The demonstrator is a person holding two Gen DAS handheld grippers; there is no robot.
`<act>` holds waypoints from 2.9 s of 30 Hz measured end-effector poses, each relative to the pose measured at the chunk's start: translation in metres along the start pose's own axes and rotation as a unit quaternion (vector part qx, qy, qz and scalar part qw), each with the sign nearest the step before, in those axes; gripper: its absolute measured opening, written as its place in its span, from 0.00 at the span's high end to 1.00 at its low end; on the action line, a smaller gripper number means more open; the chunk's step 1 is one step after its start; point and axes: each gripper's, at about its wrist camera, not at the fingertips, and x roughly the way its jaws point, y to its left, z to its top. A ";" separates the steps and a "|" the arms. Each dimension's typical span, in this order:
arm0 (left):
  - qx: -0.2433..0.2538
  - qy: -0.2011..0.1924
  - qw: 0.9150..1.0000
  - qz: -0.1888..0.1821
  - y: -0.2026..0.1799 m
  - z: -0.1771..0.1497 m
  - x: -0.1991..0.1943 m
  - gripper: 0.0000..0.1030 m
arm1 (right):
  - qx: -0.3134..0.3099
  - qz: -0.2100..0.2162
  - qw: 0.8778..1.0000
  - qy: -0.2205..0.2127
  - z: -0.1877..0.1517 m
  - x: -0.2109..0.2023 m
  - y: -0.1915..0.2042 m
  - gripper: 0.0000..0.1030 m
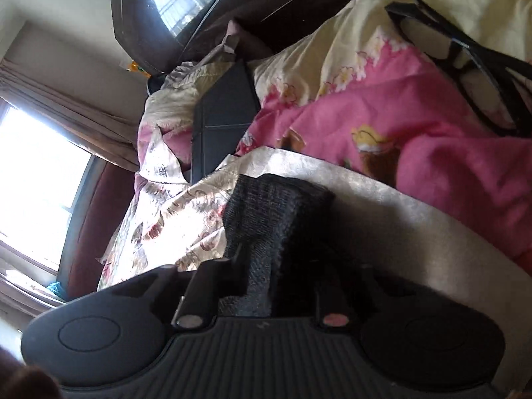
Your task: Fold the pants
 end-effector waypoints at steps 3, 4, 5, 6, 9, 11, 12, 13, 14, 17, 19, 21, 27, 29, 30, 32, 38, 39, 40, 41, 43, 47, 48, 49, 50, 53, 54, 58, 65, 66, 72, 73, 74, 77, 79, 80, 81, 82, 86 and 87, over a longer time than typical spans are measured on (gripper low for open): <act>0.008 0.022 0.999 0.031 0.009 -0.012 -0.006 0.35 | 0.016 -0.003 1.000 0.015 0.001 0.011 0.002 0.59; 0.016 0.030 0.998 0.047 0.014 -0.016 -0.005 0.35 | 0.014 -0.005 1.000 0.015 0.002 0.010 0.004 0.63; 0.017 0.038 0.997 0.063 0.018 -0.019 -0.005 0.35 | 0.008 -0.019 1.000 0.018 0.005 0.007 0.005 0.68; 0.011 0.045 0.996 0.073 0.025 -0.021 -0.005 0.35 | -0.002 -0.035 0.999 0.014 0.008 0.004 0.005 0.71; -0.017 0.070 0.993 0.089 0.048 -0.035 -0.008 0.35 | -0.042 -0.094 0.995 0.013 0.018 -0.007 0.006 0.89; -0.011 0.085 0.991 0.106 0.058 -0.049 -0.012 0.35 | -0.090 -0.131 0.987 0.027 0.020 -0.015 0.020 0.82; -0.005 0.088 0.990 0.112 0.063 -0.055 -0.017 0.35 | -0.120 -0.154 0.980 0.024 0.018 -0.022 0.030 0.79; -0.003 0.089 0.989 0.116 0.071 -0.061 -0.023 0.35 | -0.164 -0.193 0.967 0.012 0.013 -0.031 0.044 0.75; -0.003 0.090 0.989 0.117 0.077 -0.065 -0.028 0.35 | -0.199 -0.224 0.954 -0.002 0.007 -0.040 0.055 0.75; 0.005 0.100 0.988 0.116 0.099 -0.083 -0.045 0.35 | -0.286 -0.183 0.941 -0.003 -0.015 -0.059 0.101 0.75; 0.019 0.106 0.989 0.106 0.109 -0.096 -0.049 0.35 | -0.316 -0.092 0.940 0.087 -0.030 -0.034 0.135 0.75; 0.034 0.115 0.989 0.088 0.119 -0.105 -0.049 0.35 | -0.350 -0.007 0.918 0.187 -0.057 0.012 0.175 0.74; 0.079 0.113 0.990 0.028 0.133 -0.121 -0.053 0.35 | -0.501 0.108 0.772 0.376 -0.159 0.115 0.255 0.74; 0.089 0.109 0.990 0.009 0.137 -0.126 -0.056 0.35 | -0.533 0.106 0.721 0.431 -0.185 0.138 0.261 0.72; 0.090 0.109 0.990 0.000 0.139 -0.128 -0.055 0.35 | -0.547 0.102 0.702 0.444 -0.195 0.144 0.261 0.72; 0.085 0.112 0.990 -0.018 0.144 -0.131 -0.051 0.35 | -0.574 0.095 0.656 0.481 -0.211 0.157 0.261 0.66; 0.085 0.129 0.986 -0.069 0.153 -0.147 -0.039 0.35 | -0.574 0.063 0.613 0.540 -0.229 0.188 0.252 0.71; 0.082 0.128 0.986 -0.071 0.154 -0.147 -0.039 0.35 | -0.572 0.057 0.618 0.536 -0.228 0.187 0.254 0.80; 0.076 0.130 0.986 -0.072 0.155 -0.147 -0.039 0.36 | -0.571 0.054 0.625 0.530 -0.226 0.184 0.256 0.96; 0.070 0.132 0.986 -0.074 0.157 -0.146 -0.040 0.44 | -0.563 0.052 0.635 0.526 -0.222 0.182 0.260 0.99; 0.060 0.139 0.986 -0.073 0.161 -0.144 -0.044 0.63 | -0.561 0.071 0.649 0.509 -0.215 0.171 0.275 0.99; 0.030 0.135 0.990 -0.041 0.176 -0.143 -0.054 0.69 | -0.565 0.113 0.665 0.476 -0.204 0.161 0.301 0.98; 0.019 0.138 0.989 -0.047 0.181 -0.143 -0.055 0.69 | -0.574 0.114 0.653 0.480 -0.205 0.163 0.302 0.96; 0.011 0.141 0.988 -0.062 0.184 -0.143 -0.055 0.69 | -0.580 0.111 0.638 0.494 -0.207 0.166 0.299 0.93; 0.009 0.138 0.988 -0.075 0.187 -0.144 -0.055 0.69 | -0.587 0.105 0.620 0.510 -0.213 0.170 0.297 0.92; 0.042 0.155 0.982 -0.097 0.184 -0.152 -0.046 0.64 | -0.596 0.092 0.577 0.550 -0.229 0.181 0.286 0.85; 0.053 0.155 0.981 -0.103 0.182 -0.153 -0.043 0.63 | -0.599 0.084 0.568 0.558 -0.234 0.183 0.283 0.83; 0.081 0.152 0.978 -0.115 0.181 -0.154 -0.038 0.51 | -0.633 0.093 0.531 0.555 -0.249 0.183 0.275 0.72; 0.111 0.163 0.971 -0.138 0.174 -0.153 -0.041 0.61 | -0.649 0.090 0.510 0.557 -0.258 0.189 0.281 0.73; 0.117 0.163 0.969 -0.142 0.172 -0.152 -0.042 0.64 | -0.659 0.092 0.503 0.552 -0.259 0.187 0.283 0.73; 0.108 0.163 0.966 -0.169 0.180 -0.151 -0.042 0.68 | -0.660 0.103 0.480 0.568 -0.275 0.195 0.284 0.52; 0.105 0.164 0.965 -0.174 0.180 -0.151 -0.041 0.68 | -0.660 0.106 0.473 0.574 -0.281 0.199 0.285 0.48; 0.102 0.165 0.965 -0.178 0.181 -0.151 -0.040 0.70 | -0.659 0.109 0.472 0.575 -0.283 0.200 0.286 0.48; 0.077 0.163 0.963 -0.201 0.188 -0.147 -0.038 0.76 | -0.663 0.103 0.477 0.567 -0.285 0.197 0.290 0.68; 0.064 0.159 0.965 -0.200 0.190 -0.146 -0.041 0.76 | -0.667 0.092 0.485 0.558 -0.284 0.193 0.293 0.87; 0.062 0.158 0.965 -0.199 0.191 -0.146 -0.041 0.76 | -0.661 0.090 0.490 0.561 -0.284 0.191 0.294 0.89; 0.061 0.159 0.965 -0.199 0.191 -0.146 -0.042 0.76 | -0.670 0.092 0.486 0.554 -0.286 0.186 0.296 0.89; 0.062 0.155 0.967 -0.194 0.191 -0.146 -0.043 0.75 | -0.682 0.093 0.482 0.542 -0.289 0.180 0.298 0.90; 0.084 0.137 0.971 -0.175 0.189 -0.145 -0.052 0.61 | -0.697 0.098 0.487 0.516 -0.288 0.158 0.310 0.91; 0.085 0.128 0.974 -0.167 0.190 -0.142 -0.051 0.57 | -0.699 0.100 0.491 0.510 -0.285 0.153 0.313 0.91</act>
